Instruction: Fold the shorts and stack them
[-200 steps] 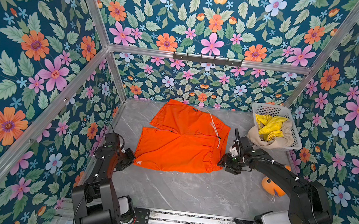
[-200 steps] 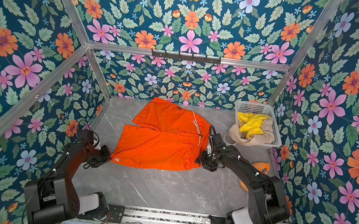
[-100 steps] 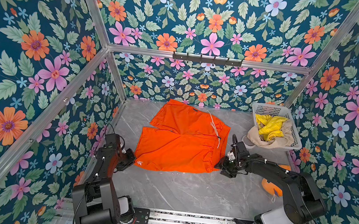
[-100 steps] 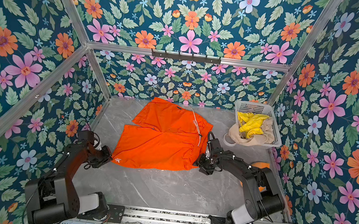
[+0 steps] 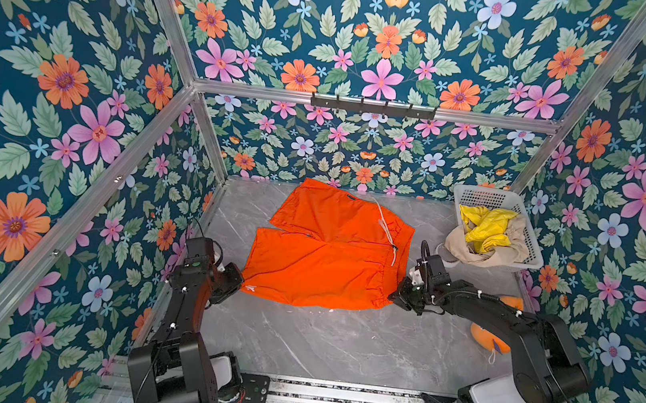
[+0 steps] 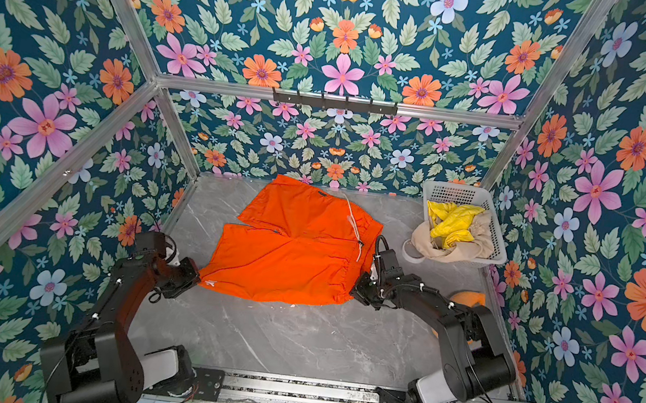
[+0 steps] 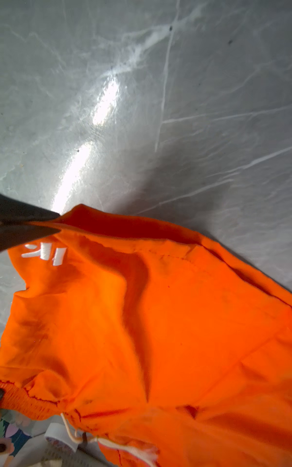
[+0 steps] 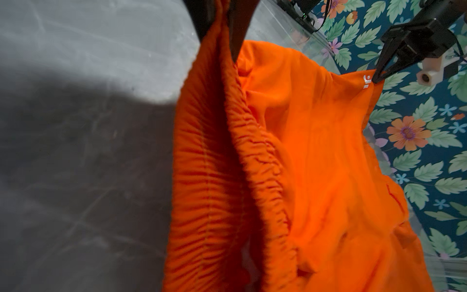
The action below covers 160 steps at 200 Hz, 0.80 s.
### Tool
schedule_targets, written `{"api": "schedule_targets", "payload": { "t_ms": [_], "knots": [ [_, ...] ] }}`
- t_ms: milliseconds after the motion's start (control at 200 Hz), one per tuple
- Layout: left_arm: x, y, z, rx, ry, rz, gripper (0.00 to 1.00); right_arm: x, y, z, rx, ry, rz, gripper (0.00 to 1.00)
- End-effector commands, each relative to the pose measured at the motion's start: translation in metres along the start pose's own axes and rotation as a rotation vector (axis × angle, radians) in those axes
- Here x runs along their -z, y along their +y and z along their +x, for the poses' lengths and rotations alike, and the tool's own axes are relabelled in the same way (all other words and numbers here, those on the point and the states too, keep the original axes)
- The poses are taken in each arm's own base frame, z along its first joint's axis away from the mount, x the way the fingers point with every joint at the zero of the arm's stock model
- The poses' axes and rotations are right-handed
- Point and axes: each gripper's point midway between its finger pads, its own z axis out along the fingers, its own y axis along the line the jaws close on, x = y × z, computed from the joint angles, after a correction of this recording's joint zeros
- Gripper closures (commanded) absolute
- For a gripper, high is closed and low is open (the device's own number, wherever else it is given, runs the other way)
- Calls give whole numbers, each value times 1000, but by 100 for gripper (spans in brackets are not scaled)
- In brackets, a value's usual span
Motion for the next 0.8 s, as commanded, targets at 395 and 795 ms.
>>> {"api": "schedule_targets", "payload": {
  "t_ms": [395,795],
  "knots": [
    [94,-3,7,-15,-189,-65,95,77,-48,124,-112,110,94,93],
    [130,-68,-86,-128,-311,37,96,131,7,97,-139,69,-84,96]
  ]
}}
